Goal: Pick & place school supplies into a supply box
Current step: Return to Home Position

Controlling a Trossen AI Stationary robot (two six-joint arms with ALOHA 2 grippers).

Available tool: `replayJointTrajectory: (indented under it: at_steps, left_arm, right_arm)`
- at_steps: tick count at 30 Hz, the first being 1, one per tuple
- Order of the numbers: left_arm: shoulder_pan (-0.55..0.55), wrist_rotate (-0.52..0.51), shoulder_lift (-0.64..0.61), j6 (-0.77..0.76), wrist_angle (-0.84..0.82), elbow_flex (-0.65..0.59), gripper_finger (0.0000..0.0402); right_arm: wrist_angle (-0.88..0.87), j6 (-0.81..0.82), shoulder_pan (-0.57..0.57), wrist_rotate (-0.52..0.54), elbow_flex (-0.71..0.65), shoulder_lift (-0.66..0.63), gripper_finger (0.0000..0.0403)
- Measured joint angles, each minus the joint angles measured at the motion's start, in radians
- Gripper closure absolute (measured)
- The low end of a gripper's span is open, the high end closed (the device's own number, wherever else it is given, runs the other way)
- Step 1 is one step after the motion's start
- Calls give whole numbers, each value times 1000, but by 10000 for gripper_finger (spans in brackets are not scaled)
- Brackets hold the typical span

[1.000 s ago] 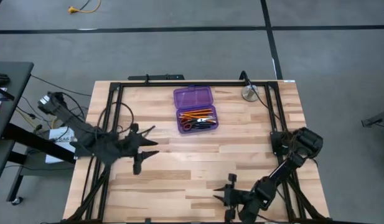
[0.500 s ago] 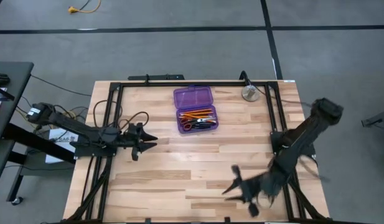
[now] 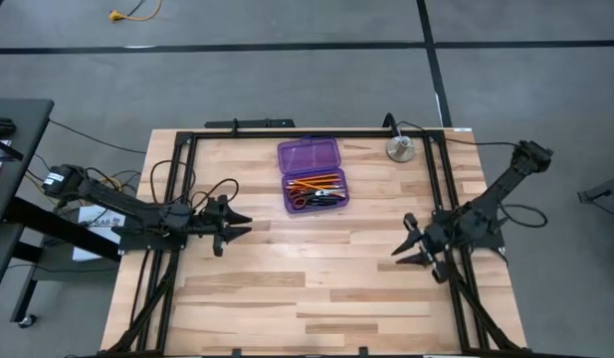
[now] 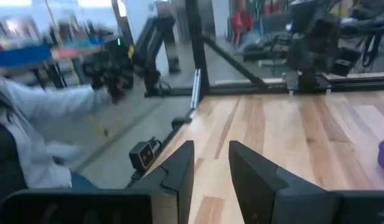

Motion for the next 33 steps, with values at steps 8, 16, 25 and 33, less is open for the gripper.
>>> replayJointTrajectory:
  at_steps: [8, 16, 25, 33]
  left_arm:
    - [0, -49, 0, 0, -70, 0, 260]
    - [0, -131, -2, -11, -175, 0, 260]
    - [0, -124, -1, -50, -356, 0, 260]
    - [0, -125, -1, -51, -519, 0, 260]
  right_arm:
    - [-118, 28, -18, -55, -170, -437, 308]
    - [-215, 17, -17, -50, -168, -482, 308]
    - [-217, 35, -16, -51, -168, -467, 308]
    - [-218, 35, -16, -49, -168, -466, 308]
